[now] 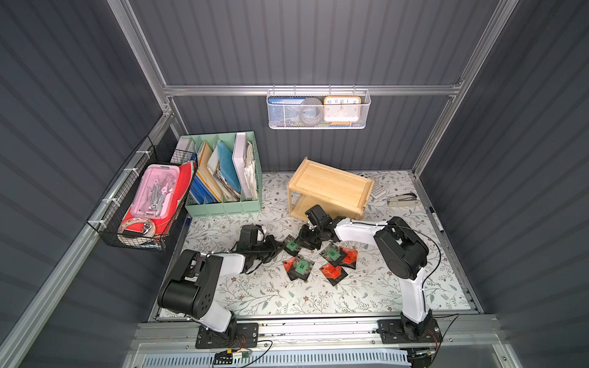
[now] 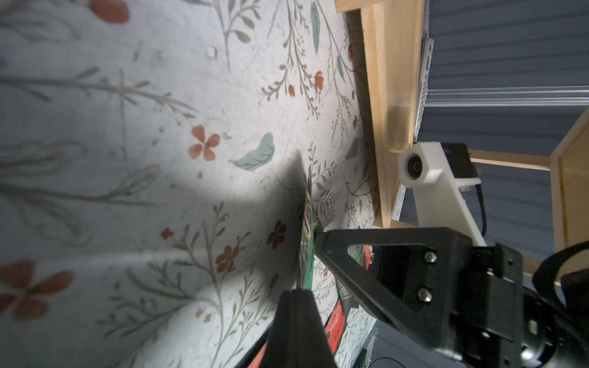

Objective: Place the tea bags on the shelf by color
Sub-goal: Pick up the tea bag from the center of the board, then place the tea bag on the shelf.

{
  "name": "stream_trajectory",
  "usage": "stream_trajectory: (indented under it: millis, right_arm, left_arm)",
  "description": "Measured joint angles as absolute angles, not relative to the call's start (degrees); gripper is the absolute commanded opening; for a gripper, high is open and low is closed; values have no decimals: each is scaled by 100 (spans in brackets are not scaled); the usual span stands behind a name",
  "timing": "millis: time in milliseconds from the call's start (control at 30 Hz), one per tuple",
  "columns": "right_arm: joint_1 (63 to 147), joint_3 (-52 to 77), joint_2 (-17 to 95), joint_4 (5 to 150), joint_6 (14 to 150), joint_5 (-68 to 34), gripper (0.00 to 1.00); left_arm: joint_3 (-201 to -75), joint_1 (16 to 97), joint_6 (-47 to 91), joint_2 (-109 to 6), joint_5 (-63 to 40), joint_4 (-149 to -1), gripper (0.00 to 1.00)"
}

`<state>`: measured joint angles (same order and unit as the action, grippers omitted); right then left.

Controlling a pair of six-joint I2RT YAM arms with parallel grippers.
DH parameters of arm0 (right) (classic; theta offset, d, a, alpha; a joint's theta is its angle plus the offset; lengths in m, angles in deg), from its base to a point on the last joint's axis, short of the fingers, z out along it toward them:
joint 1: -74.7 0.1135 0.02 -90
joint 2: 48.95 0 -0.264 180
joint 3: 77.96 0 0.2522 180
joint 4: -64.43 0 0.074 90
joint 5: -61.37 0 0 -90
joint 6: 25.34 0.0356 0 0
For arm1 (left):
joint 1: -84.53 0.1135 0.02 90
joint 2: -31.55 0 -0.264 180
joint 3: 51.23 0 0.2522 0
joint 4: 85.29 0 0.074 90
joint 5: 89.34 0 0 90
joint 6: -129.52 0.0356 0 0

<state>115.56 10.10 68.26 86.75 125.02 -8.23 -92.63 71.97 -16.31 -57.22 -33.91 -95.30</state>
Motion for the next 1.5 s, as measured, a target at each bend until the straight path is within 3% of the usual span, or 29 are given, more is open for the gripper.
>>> stream_trajectory:
  millis: [800, 1500]
  right_arm:
    - [11834, 654, 4347, 9329, 11866, -1157, 44]
    - [11829, 296, 2065, 10662, 11204, -3313, 62]
  left_arm:
    - [-10185, 7197, -949, -3969, -3257, -7418, 0]
    - [-10043, 7197, -1703, -4784, -3257, -9364, 0]
